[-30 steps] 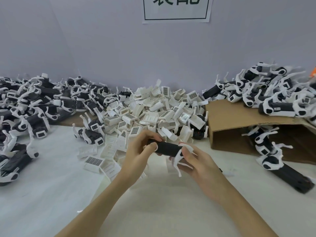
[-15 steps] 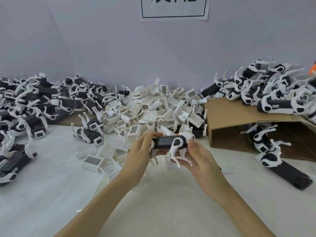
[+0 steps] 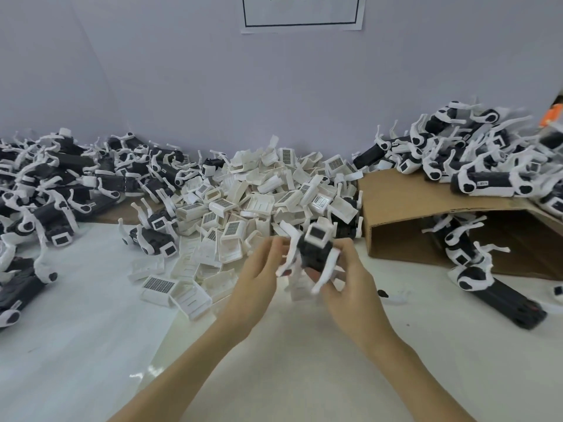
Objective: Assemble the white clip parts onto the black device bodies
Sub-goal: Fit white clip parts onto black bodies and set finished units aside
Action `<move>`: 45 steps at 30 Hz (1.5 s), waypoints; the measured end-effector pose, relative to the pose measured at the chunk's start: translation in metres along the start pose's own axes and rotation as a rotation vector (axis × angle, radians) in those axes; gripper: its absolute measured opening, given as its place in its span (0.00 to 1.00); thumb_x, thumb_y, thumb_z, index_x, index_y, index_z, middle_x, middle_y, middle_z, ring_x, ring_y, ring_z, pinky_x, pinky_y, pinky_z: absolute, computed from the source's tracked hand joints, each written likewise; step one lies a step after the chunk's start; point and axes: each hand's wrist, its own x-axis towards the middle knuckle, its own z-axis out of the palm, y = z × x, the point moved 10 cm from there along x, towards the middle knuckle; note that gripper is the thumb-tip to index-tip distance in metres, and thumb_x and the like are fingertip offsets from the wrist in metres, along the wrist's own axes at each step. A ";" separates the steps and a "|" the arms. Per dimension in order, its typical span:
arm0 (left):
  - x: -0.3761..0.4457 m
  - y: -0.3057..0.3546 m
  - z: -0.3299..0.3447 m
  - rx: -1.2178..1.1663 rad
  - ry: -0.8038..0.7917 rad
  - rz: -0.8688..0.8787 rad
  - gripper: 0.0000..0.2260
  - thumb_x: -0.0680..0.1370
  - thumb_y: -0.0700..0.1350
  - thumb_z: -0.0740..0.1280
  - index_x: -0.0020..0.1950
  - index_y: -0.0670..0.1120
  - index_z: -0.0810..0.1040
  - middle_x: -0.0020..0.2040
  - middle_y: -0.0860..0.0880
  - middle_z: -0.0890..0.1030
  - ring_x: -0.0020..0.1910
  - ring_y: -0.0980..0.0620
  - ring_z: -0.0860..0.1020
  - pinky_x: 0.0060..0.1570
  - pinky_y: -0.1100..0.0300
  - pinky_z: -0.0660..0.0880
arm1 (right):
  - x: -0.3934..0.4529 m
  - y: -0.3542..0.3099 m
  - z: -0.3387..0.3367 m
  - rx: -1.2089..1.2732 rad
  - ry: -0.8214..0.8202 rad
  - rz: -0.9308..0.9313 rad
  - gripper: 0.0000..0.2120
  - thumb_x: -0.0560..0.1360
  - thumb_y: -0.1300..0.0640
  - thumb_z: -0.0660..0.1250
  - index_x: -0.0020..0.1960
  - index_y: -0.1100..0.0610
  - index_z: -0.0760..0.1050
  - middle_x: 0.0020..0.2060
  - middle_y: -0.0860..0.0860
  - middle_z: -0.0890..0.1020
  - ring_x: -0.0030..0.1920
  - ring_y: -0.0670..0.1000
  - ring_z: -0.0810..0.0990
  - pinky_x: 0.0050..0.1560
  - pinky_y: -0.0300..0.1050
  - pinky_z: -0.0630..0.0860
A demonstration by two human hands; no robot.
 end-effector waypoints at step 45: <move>-0.004 0.033 -0.043 -0.099 0.232 0.342 0.24 0.83 0.64 0.63 0.45 0.44 0.83 0.44 0.42 0.85 0.51 0.41 0.84 0.60 0.43 0.79 | -0.010 -0.019 0.013 -0.263 -0.054 -0.234 0.36 0.67 0.52 0.85 0.70 0.49 0.72 0.63 0.39 0.76 0.65 0.41 0.73 0.63 0.31 0.69</move>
